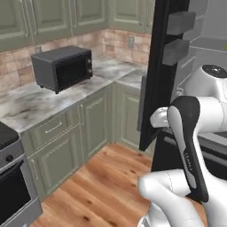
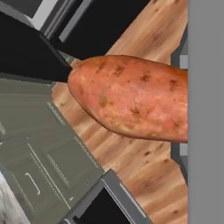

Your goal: Take the cheese, fish, and sweet potato from the fridge and place them on the plate on the dining counter to create an appetizer plate.

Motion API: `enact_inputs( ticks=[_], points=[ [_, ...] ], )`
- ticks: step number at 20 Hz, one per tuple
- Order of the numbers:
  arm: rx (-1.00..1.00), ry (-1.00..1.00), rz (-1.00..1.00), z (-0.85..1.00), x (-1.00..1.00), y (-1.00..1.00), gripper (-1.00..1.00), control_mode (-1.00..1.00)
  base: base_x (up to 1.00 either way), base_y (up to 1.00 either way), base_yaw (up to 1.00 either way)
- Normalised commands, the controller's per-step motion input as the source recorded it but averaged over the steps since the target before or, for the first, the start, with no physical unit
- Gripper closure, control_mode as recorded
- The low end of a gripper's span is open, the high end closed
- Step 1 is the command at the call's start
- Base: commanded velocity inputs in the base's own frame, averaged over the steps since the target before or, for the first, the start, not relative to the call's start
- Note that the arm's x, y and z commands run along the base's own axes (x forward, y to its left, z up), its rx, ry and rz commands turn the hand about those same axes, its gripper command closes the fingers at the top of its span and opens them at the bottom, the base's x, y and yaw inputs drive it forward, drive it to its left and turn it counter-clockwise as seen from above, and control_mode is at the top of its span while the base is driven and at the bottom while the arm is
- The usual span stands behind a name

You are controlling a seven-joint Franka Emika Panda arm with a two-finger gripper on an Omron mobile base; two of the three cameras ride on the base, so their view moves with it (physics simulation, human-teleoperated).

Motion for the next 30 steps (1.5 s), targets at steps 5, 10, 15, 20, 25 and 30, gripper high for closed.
enact_inputs(
  ticks=[5, 10, 15, 20, 25, 30],
  points=[
    [0.00, 0.00, 0.00, 0.00, 0.00, 0.00, 1.00, 1.00, -0.51, -0.30, 0.60],
    [0.00, 0.00, 0.00, 0.00, 0.00, 0.00, 1.00, 1.00, -0.83, -0.43, 0.63],
    [0.00, 0.00, 0.00, 0.00, 0.00, 0.00, 1.00, 1.00, -1.00, -0.34, 0.64],
    [0.00, 0.00, 0.00, 0.00, 0.00, 0.00, 1.00, 1.00, -1.00, -0.16, 0.58],
    [0.00, 0.00, 0.00, 0.00, 0.00, 0.00, 1.00, 1.00, -1.00, -0.13, 0.53],
    [0.00, 0.00, 0.00, 0.00, 0.00, 0.00, 1.00, 1.00, -1.00, -0.03, 0.49]
  ],
)
